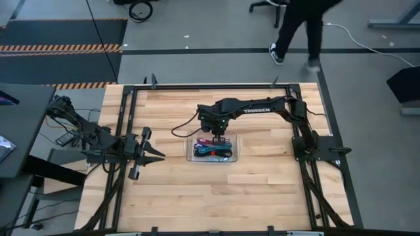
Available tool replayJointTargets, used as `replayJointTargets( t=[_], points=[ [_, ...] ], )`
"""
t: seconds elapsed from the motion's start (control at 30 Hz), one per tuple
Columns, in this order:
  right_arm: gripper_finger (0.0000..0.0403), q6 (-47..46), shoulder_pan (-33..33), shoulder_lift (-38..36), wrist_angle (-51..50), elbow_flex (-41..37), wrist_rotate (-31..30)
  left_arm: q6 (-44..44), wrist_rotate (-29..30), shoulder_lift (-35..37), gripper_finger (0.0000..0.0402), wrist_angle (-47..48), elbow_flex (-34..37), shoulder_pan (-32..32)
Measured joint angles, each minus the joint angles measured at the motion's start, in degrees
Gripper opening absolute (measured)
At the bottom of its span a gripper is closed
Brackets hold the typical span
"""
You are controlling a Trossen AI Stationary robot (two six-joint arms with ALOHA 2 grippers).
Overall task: Pick and place USB-C Cables
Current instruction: Move the transparent bin to the center of the table
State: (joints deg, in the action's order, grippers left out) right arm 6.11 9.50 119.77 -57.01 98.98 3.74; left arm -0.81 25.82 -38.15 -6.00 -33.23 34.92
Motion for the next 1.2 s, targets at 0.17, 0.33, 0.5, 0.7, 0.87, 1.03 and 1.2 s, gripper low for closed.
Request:
replayJointTargets(
  t=[0.17,0.33,0.5,0.7,0.87,1.03,1.2],
  points=[
    [0.0020,-0.1,0.0,0.0,0.0,0.0,0.1,0.0,0.0,0.0,0.0057,0.3,0.0,0.0],
    [0.0039,-0.2,0.0,0.3,-0.6,-0.2,0.2,0.0,0.0,-0.1,0.0057,0.4,0.0,0.0],
    [0.0070,-0.3,-0.1,0.3,-0.4,-0.2,0.3,0.0,0.0,-0.1,0.0057,0.4,0.0,0.0],
    [0.0108,-0.5,-0.2,-0.1,-0.5,-0.2,0.4,0.0,0.0,-0.1,0.0057,0.7,0.0,0.0],
    [0.0126,-0.6,-0.9,-3.1,-0.5,-0.1,0.4,-0.4,0.0,-0.1,0.0057,1.4,0.0,0.0],
    [0.0129,-2.6,-1.6,-7.6,-0.5,0.0,0.4,-0.5,0.0,-0.1,0.0057,1.4,0.0,0.0],
    [0.0129,-3.2,-2.5,-12.7,-0.5,0.0,-0.3,-0.9,0.0,-0.1,0.0057,1.4,0.0,0.0]
  ],
)
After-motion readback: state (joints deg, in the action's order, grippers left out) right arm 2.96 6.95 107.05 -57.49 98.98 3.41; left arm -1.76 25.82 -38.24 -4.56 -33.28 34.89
